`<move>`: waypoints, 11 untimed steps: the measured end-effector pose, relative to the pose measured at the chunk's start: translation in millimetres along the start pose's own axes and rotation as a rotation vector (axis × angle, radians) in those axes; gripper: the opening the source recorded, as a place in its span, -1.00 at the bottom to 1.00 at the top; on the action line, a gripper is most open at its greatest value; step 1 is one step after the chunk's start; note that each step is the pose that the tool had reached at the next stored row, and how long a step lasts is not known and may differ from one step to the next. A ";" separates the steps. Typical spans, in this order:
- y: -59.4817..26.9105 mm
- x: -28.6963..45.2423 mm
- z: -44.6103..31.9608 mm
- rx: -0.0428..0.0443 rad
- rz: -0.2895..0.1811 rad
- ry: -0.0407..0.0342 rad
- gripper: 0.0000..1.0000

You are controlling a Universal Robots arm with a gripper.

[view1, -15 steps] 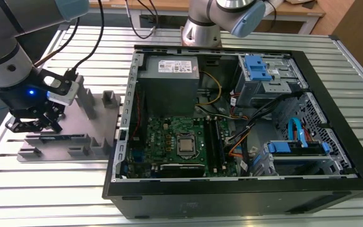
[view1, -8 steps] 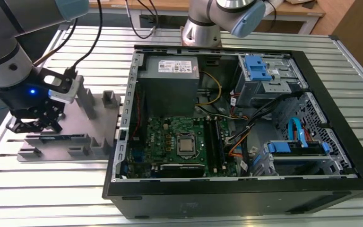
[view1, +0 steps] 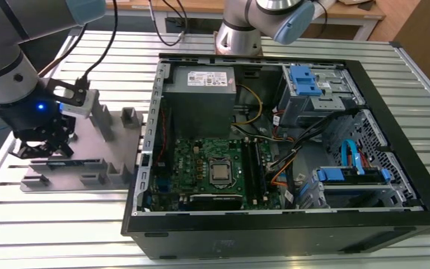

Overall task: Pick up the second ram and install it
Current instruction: 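Pick up the second ram and move it above second insertion slot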

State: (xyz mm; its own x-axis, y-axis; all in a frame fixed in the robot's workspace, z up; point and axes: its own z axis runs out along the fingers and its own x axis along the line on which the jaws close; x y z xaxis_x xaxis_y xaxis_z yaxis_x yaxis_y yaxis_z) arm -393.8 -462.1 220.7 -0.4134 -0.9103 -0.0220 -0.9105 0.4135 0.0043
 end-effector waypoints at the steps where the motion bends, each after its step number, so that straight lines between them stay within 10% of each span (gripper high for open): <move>1: 0.0 0.0 0.0 -0.0002 -0.017 0.0006 -0.79; 11: 0.0 0.0 1.0 -0.0028 -0.199 0.0043 -0.79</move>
State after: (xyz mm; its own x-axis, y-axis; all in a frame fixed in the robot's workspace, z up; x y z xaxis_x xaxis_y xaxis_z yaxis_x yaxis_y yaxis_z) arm -393.8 -462.1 219.8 -0.2254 -0.9741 -0.0185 -0.9743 0.2253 0.0032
